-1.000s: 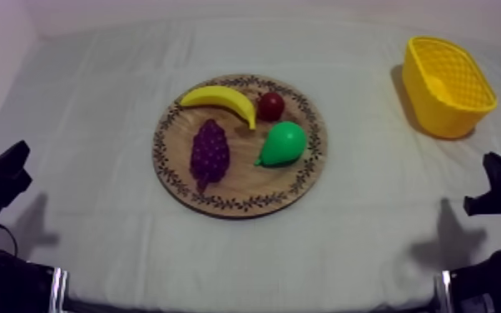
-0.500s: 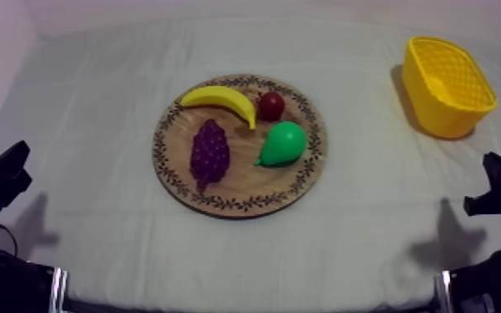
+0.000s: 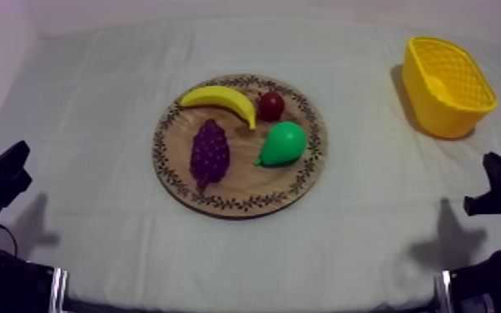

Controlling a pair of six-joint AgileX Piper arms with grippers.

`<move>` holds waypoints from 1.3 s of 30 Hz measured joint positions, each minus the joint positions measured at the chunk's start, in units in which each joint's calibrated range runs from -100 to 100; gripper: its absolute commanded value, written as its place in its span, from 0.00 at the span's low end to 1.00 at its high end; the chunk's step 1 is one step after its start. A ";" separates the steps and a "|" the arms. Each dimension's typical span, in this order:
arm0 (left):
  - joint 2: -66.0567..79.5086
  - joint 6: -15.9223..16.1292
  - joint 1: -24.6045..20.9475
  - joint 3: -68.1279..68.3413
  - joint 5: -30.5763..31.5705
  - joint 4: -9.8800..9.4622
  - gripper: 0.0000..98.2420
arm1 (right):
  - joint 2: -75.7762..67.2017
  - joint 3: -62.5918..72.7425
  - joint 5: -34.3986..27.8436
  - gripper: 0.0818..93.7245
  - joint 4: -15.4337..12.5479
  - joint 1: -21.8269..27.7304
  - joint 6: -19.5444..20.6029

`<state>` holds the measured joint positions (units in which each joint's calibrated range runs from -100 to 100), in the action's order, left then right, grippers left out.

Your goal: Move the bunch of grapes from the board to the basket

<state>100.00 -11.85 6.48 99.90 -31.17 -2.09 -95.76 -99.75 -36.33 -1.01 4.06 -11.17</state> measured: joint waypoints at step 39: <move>0.00 0.00 0.00 0.00 0.00 0.00 0.00 | 32.85 34.04 0.90 0.01 4.18 -14.27 3.30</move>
<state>100.00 -11.85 6.48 99.90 -31.17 -2.09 -62.91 -65.71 -35.43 3.16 -10.21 -7.87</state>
